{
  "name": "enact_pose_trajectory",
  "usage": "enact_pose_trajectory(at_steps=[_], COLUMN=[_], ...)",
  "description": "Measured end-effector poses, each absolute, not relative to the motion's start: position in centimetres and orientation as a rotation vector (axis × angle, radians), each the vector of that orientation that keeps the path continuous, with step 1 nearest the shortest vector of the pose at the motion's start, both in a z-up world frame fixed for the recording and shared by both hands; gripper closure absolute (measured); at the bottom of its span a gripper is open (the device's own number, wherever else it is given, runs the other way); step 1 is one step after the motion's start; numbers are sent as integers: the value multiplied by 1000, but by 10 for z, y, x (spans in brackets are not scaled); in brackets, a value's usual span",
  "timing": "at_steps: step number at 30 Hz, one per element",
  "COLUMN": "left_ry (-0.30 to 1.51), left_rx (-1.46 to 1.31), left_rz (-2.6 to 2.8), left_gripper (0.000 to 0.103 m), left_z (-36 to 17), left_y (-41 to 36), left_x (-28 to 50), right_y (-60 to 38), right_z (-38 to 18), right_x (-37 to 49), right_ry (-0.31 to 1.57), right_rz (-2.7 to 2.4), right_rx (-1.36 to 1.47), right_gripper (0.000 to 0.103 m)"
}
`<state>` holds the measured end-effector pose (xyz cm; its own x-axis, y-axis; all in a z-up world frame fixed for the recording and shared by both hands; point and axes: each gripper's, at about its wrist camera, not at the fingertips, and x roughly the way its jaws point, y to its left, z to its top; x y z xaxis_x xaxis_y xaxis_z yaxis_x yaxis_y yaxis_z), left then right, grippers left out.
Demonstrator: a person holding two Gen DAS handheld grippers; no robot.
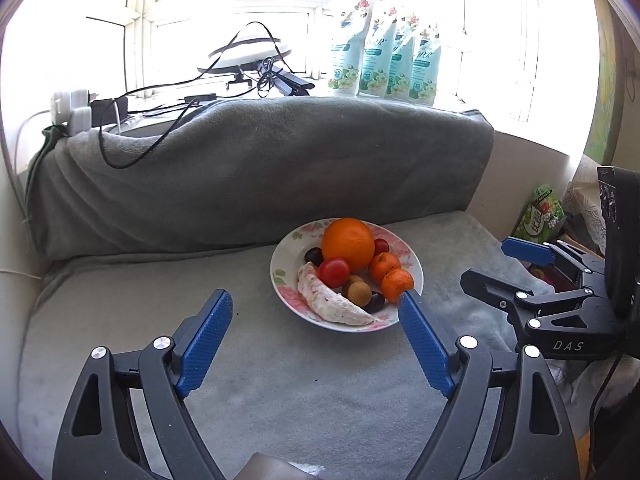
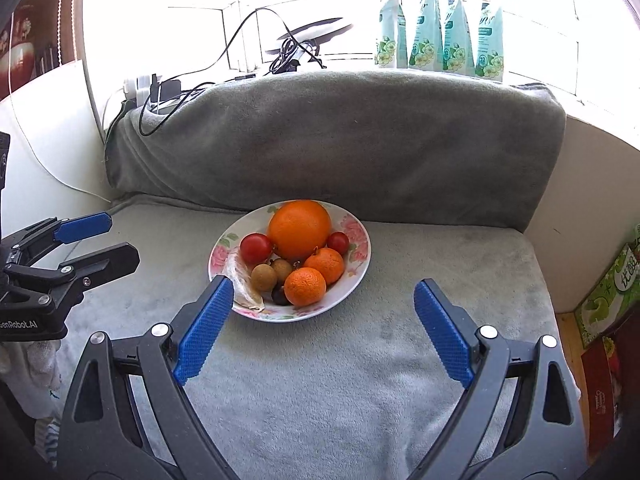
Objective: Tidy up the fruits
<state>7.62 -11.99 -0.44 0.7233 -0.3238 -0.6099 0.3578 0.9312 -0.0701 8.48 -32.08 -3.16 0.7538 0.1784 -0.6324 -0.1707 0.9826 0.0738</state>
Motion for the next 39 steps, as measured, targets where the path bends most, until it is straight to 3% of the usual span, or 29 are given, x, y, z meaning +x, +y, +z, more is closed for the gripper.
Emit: enact_pose_trajectory(at_steps=[39], left_ry=[650], left_rx=[19], left_rz=[-399], left_gripper=[18], left_z=[3], left_y=[-112], left_x=[52], right_y=[-312], right_z=[-28], right_x=[70], right_ry=[683], right_rz=[181], right_rx=[16], right_gripper=[9])
